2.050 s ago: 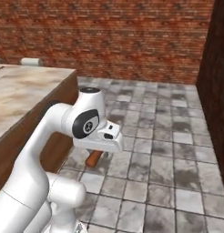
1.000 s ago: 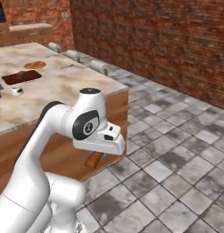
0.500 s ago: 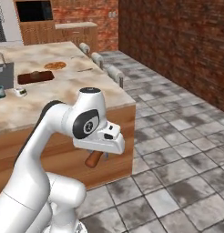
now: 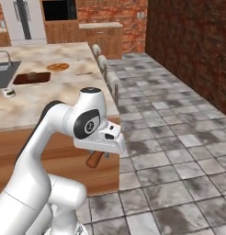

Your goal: Take the pizza cutter from the drawer on the left and place it on the dining counter for cutting.

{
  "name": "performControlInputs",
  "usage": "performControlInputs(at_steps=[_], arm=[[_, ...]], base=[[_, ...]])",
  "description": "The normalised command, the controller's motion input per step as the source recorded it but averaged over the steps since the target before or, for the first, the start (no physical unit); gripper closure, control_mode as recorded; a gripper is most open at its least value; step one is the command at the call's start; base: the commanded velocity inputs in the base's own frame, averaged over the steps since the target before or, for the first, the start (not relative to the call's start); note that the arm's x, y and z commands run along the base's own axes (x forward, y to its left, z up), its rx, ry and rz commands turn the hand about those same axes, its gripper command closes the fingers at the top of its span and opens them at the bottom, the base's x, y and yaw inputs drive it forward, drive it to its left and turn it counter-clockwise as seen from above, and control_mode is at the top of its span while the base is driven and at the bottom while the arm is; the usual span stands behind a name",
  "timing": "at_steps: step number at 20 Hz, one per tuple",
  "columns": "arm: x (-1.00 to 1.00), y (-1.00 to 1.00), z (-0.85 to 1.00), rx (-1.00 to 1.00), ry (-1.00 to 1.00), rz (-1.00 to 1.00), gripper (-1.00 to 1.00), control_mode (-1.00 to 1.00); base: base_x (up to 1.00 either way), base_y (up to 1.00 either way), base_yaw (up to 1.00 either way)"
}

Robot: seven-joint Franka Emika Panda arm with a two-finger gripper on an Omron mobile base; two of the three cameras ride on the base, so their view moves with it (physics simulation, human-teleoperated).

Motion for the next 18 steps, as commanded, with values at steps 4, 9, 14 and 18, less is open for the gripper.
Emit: performControlInputs(at_steps=[4,9,14,18], arm=[[0.0,0.0,0.0,0.0,0.0,0.0,1.0,1.0],[0.0,0.0,0.0,0.0,0.0,0.0,1.0,1.0],[0.0,0.0,0.0,0.0,0.0,0.0,1.0,1.0],[0.0,0.0,0.0,0.0,0.0,0.0,1.0,1.0]], base=[[0.64,-1.0,0.31],[0.63,-1.0,0.31],[0.62,-1.0,0.32],[0.61,-1.0,0.36]])
